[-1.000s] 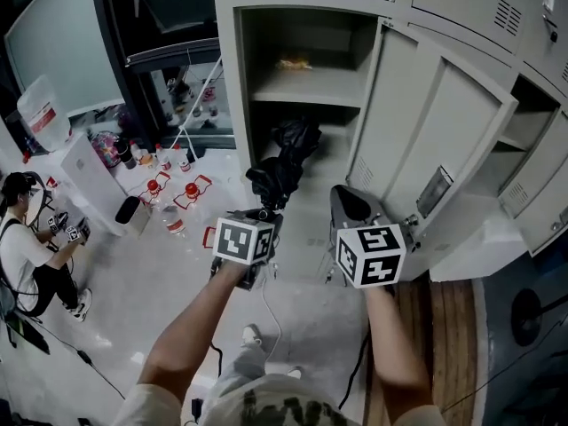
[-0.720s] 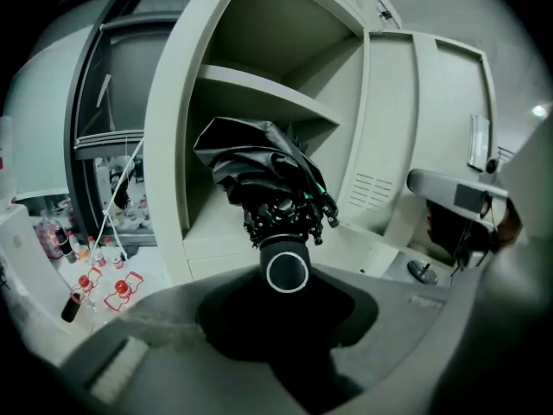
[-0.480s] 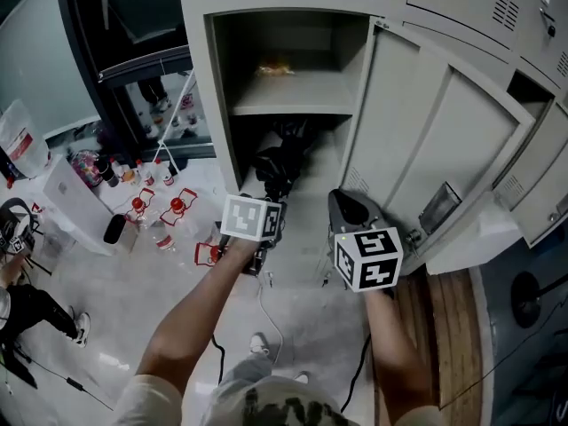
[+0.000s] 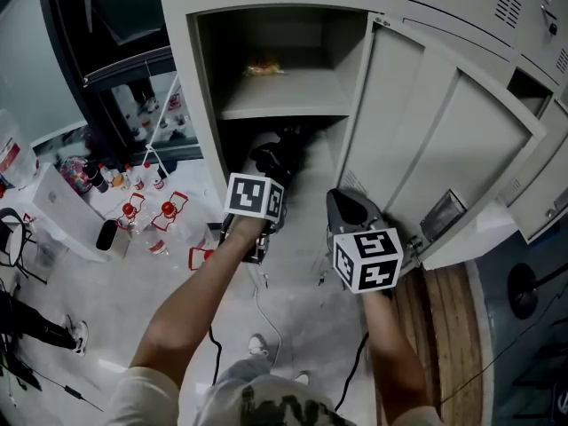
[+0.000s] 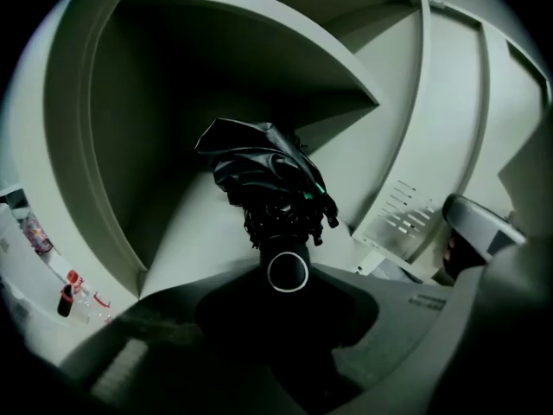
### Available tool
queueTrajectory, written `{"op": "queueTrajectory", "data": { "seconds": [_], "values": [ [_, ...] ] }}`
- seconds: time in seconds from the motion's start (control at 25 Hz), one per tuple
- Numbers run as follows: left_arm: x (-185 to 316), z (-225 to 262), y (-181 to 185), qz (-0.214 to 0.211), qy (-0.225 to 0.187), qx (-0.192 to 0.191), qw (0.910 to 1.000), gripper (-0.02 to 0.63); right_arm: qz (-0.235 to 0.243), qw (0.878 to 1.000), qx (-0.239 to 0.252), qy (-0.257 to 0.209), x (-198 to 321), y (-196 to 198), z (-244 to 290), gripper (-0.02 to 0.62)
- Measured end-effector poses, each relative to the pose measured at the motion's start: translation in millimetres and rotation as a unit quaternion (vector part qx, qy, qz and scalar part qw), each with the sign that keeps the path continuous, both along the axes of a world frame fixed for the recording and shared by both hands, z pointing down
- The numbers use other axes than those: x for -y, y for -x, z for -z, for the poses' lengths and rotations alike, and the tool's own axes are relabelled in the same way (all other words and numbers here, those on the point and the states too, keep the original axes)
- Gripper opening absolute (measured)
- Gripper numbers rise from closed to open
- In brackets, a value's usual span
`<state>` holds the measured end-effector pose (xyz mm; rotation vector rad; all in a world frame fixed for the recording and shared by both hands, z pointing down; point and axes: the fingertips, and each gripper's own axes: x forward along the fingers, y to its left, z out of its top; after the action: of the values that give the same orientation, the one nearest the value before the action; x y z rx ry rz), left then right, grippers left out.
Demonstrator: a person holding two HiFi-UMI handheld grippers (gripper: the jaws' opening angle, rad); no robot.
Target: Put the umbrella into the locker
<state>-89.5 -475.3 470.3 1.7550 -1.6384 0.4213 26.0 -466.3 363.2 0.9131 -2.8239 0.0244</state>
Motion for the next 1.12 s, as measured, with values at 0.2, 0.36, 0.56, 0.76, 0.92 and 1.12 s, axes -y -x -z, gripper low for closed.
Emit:
{"op": "queueTrajectory", "data": {
  "seconds": [0.2, 0.36, 0.56, 0.76, 0.92, 1.12],
  "values": [
    [1.0, -1.4, -1.2, -0.009, 0.030, -0.007, 0.9995, 0.112, -0.003, 1.000, 0.004, 0.005, 0.1, 0.7, -2.5, -0.002],
    [1.7, -2.2, -5.0, -0.015, 0.043, -0.020, 0.9988, 0.132, -0.001, 1.000, 0.004, 0.005, -4.2, 0.4, -3.3, -0.002],
    [0.9, -0.9, -3.6, -0.013, 0.038, -0.024, 0.9989, 0.137, -0.001, 1.000, 0.004, 0.008, -7.6, 0.7, -5.0, -0.002],
    [1.4, -0.4, -5.6, -0.013, 0.023, -0.017, 0.9995, 0.144, -0.003, 1.000, 0.004, 0.014, -9.1, -0.2, -6.2, -0.002],
    [1.8, 4.5, -4.5, -0.005, -0.001, -0.020, 0.9998, 0.162, -0.003, 1.000, 0.003, 0.019, -10.2, -1.6, -7.3, -0.002],
    [0.1, 16.2, 2.4, 0.011, -0.032, -0.014, 0.9993, 0.217, 0.000, 1.000, 0.010, 0.028, -12.8, -3.3, -5.8, -0.002]
  ]
}}
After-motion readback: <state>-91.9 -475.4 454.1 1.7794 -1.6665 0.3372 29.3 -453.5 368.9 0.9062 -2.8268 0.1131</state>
